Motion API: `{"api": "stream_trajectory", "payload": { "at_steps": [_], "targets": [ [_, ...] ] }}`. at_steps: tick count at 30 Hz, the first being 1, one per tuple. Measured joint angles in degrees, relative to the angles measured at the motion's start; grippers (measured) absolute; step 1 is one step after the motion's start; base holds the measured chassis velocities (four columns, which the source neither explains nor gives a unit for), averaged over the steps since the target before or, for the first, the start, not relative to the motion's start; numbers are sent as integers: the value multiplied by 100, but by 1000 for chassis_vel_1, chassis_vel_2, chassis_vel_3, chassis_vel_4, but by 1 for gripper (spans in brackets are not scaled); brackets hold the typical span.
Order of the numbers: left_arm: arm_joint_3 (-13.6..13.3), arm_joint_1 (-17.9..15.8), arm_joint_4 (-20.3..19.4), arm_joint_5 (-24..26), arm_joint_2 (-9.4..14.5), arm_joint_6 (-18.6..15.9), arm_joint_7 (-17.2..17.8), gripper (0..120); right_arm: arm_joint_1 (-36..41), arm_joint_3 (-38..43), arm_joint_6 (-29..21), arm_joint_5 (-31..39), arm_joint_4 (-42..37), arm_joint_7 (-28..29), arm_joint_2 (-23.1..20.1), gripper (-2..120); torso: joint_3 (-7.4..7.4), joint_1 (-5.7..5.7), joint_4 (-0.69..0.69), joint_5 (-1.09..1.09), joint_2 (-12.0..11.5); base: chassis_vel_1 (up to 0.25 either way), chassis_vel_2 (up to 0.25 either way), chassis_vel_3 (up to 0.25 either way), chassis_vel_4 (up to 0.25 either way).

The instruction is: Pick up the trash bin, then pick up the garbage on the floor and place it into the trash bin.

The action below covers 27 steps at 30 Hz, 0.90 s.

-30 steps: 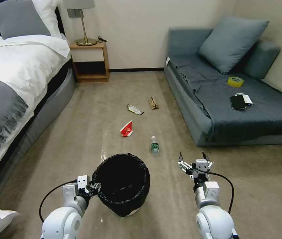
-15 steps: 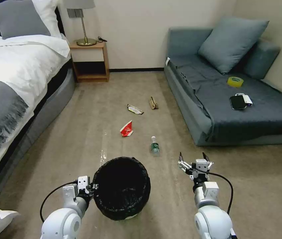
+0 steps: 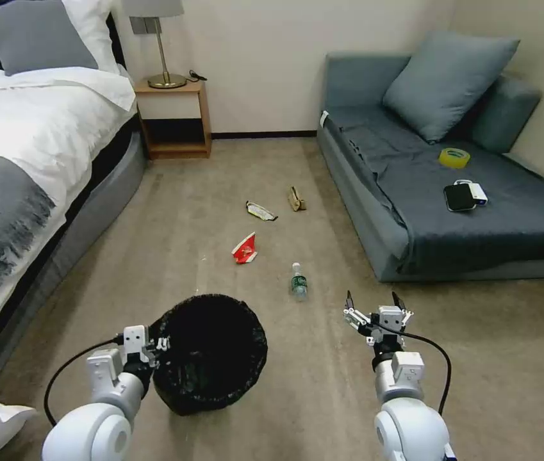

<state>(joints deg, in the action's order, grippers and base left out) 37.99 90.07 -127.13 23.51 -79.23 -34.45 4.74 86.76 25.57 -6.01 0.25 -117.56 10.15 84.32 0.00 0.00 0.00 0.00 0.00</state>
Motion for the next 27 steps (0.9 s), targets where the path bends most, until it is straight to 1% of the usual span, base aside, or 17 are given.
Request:
{"api": "stream_trajectory", "payload": {
  "at_steps": [6, 8, 9, 11, 13, 17, 27],
  "targets": [
    [3, 37, -117, -1, -55, 155, -77, 5, 155, 153, 85, -1, -186, -53, -69, 100, 0, 0, 1, 0, 0, 0, 0, 0, 0],
    [-13, 68, -204, 2, -98, 229, -125, 5, 214, 208, 110, 1, -289, -69, -102, 100, 0, 0, -1, 0, 0, 0, 0, 0, 0],
    [-15, 105, -280, -2, -134, 268, -150, 5, 219, 216, 114, 3, -340, -77, -127, 100, 0, 0, -1, 0, 0, 0, 0, 0, 0],
    [-15, 105, -280, -2, -134, 268, -150, 5, 219, 216, 114, 3, -340, -77, -127, 100, 0, 0, -1, 0, 0, 0, 0, 0, 0],
    [-25, 194, -436, -66, -201, 339, -188, 5, 211, 191, 117, 2, -415, -87, -171, 100, 0, 0, 0, 0, 0, 0, 0, 0, 0],
    [-17, 244, -508, -124, -238, 401, -227, 5, 218, 147, 135, -21, -427, -107, -185, 100, 0, 0, 1, 0, 0, 0, 0, 0, 0],
    [138, 258, -474, -140, -268, 460, -232, 5, 304, 122, 200, -127, -469, -146, -236, 100, 0, 0, 0, 0, 0, 0, 0, 0, 0]
  ]
}}
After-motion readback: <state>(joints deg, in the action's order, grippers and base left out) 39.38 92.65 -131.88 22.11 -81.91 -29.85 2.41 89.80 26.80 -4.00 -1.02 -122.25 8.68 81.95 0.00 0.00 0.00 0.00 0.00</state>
